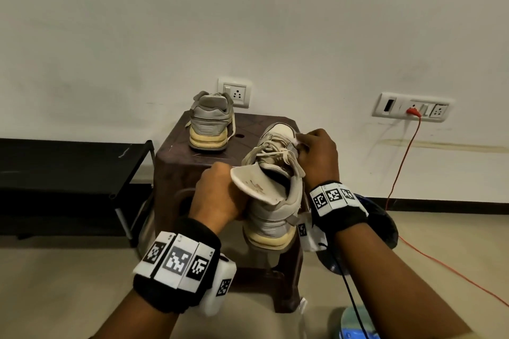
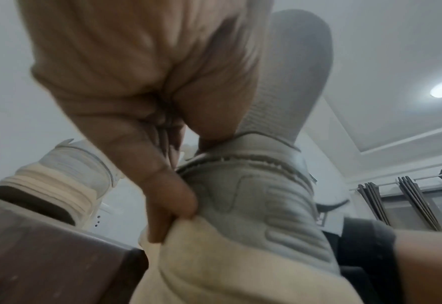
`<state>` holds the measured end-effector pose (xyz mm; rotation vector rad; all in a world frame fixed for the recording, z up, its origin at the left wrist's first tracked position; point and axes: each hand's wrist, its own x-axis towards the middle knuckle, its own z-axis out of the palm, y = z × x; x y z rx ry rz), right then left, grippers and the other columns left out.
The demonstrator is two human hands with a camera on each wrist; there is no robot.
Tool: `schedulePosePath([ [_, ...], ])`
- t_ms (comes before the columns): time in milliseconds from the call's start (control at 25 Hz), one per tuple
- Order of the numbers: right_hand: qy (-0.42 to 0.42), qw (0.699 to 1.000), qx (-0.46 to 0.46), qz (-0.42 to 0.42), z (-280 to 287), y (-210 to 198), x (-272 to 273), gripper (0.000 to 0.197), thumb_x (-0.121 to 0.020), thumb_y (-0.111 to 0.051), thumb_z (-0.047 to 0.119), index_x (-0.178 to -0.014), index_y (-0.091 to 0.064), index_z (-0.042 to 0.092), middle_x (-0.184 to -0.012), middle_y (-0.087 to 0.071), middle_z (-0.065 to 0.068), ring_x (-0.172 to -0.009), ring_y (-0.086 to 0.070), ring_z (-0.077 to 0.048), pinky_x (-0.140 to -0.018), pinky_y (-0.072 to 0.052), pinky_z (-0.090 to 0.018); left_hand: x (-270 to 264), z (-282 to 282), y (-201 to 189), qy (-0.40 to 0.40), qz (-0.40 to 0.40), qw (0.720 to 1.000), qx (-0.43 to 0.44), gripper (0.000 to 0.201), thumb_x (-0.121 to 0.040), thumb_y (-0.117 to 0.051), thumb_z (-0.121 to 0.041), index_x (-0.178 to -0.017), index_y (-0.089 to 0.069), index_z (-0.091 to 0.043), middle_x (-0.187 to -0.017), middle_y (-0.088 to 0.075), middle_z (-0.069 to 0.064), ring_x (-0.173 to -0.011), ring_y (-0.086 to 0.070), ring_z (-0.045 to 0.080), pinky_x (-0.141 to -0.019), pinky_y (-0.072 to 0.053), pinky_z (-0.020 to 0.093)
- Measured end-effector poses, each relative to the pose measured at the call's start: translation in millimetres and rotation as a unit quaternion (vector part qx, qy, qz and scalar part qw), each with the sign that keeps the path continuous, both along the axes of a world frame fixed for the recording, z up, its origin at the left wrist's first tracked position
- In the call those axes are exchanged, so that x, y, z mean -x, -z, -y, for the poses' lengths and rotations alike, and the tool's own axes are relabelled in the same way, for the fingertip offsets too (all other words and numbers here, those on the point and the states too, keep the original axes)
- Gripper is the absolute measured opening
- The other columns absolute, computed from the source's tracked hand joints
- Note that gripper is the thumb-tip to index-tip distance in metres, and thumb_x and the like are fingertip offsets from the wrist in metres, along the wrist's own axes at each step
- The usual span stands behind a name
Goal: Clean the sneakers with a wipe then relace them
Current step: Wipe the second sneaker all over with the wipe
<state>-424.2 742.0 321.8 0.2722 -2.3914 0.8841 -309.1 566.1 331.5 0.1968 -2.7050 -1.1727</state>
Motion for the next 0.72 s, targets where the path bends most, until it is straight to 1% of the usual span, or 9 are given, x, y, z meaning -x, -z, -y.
schedulePosePath([
  [120, 0.020, 0.989, 0.143, -0.019, -18.1, -5.7, -21.2, 0.024, -0.083, -0.062, 0.010, -0.105, -0.072, 0.010, -0.104, -0.066, -0.010, -0.095, -0.062, -0.020, -0.083, -0.039, -0.017, 1.0, -11.3, -8.2, -0.017, -0.068, 0.997, 0.018, 0.016, -0.079, -0.066, -0.022, -0.089, -0.073, -0.011, -0.095, -0.072, 0.015, -0.091, -0.066, 0.034, -0.078, -0.055, 0.043],
  [160, 0.010, 0.981, 0.192, -0.014, -23.1, -4.6, -30.4, 0.022, -0.082, -0.063, 0.014, -0.101, -0.073, 0.016, -0.102, -0.068, -0.007, -0.093, -0.063, -0.017, -0.087, -0.044, -0.021, 4.6, -12.5, -12.3, -0.013, -0.092, 0.996, 0.015, 0.022, -0.079, -0.063, -0.027, -0.091, -0.073, -0.011, -0.096, -0.072, 0.015, -0.092, -0.066, 0.034, -0.078, -0.055, 0.043],
  [200, -0.016, 0.970, 0.242, -0.007, -26.4, -4.6, -38.5, 0.019, -0.080, -0.064, 0.020, -0.096, -0.074, 0.025, -0.098, -0.070, -0.002, -0.090, -0.064, -0.016, -0.088, -0.050, -0.031, 10.5, -12.6, -16.9, -0.005, -0.119, 0.993, 0.002, 0.031, -0.078, -0.058, -0.034, -0.092, -0.073, -0.011, -0.096, -0.072, 0.015, -0.093, -0.066, 0.034, -0.079, -0.054, 0.044],
  [280, -0.082, 0.951, 0.298, 0.019, -28.7, -7.6, -49.2, 0.012, -0.078, -0.063, 0.032, -0.085, -0.073, 0.036, -0.088, -0.072, 0.006, -0.085, -0.068, -0.019, -0.078, -0.056, -0.046, 27.1, -11.7, -24.8, -0.001, -0.149, 0.989, -0.014, 0.044, -0.074, -0.048, -0.043, -0.092, -0.074, -0.012, -0.094, -0.072, 0.013, -0.091, -0.066, 0.033, -0.077, -0.054, 0.044],
  [400, -0.111, 0.955, 0.269, 0.052, -24.2, -21.5, -41.8, 0.018, -0.075, -0.061, 0.039, -0.086, -0.074, 0.032, -0.084, -0.074, 0.005, -0.083, -0.069, -0.019, -0.077, -0.056, -0.047, 52.2, -15.8, -41.2, -0.027, -0.131, 0.990, -0.034, 0.045, -0.078, -0.050, -0.049, -0.082, -0.074, -0.012, -0.083, -0.072, 0.012, -0.081, -0.067, 0.032, -0.071, -0.055, 0.042],
  [480, -0.111, 0.953, 0.275, 0.068, -21.9, -33.5, -28.1, 0.024, -0.071, -0.064, 0.045, -0.081, -0.076, 0.028, -0.078, -0.074, 0.003, -0.080, -0.070, -0.019, -0.076, -0.057, -0.047, 65.0, -20.6, -51.6, -0.034, -0.118, 0.991, -0.046, 0.047, -0.083, -0.054, -0.051, -0.070, -0.070, -0.009, -0.073, -0.069, 0.014, -0.074, -0.066, 0.033, -0.066, -0.053, 0.039],
  [520, -0.114, 0.951, 0.277, 0.076, -22.8, -39.3, -19.7, 0.026, -0.070, -0.065, 0.047, -0.078, -0.077, 0.026, -0.074, -0.074, 0.001, -0.077, -0.070, -0.021, -0.074, -0.057, -0.048, 72.4, -23.9, -56.1, -0.035, -0.110, 0.992, -0.053, 0.046, -0.085, -0.056, -0.050, -0.068, -0.069, -0.008, -0.071, -0.068, 0.013, -0.072, -0.065, 0.032, -0.066, -0.051, 0.037],
  [640, -0.112, 0.947, 0.284, 0.102, -23.9, -53.2, 6.7, 0.024, -0.068, -0.068, 0.042, -0.069, -0.076, 0.019, -0.065, -0.072, -0.004, -0.071, -0.070, -0.028, -0.071, -0.057, -0.051, 100.2, -26.0, -63.8, -0.044, -0.098, 0.991, -0.083, 0.050, -0.078, -0.057, -0.058, -0.075, -0.068, -0.009, -0.074, -0.069, 0.010, -0.072, -0.067, 0.031, -0.070, -0.055, 0.036],
  [720, -0.100, 0.946, 0.286, 0.113, -22.4, -58.8, 23.6, 0.020, -0.066, -0.067, 0.037, -0.065, -0.075, 0.019, -0.063, -0.070, -0.007, -0.069, -0.069, -0.030, -0.070, -0.057, -0.052, 119.0, -26.0, -67.4, -0.047, -0.096, 0.988, -0.107, 0.050, -0.074, -0.058, -0.058, -0.068, -0.066, -0.009, -0.073, -0.071, 0.013, -0.071, -0.070, 0.032, -0.071, -0.059, 0.041],
])
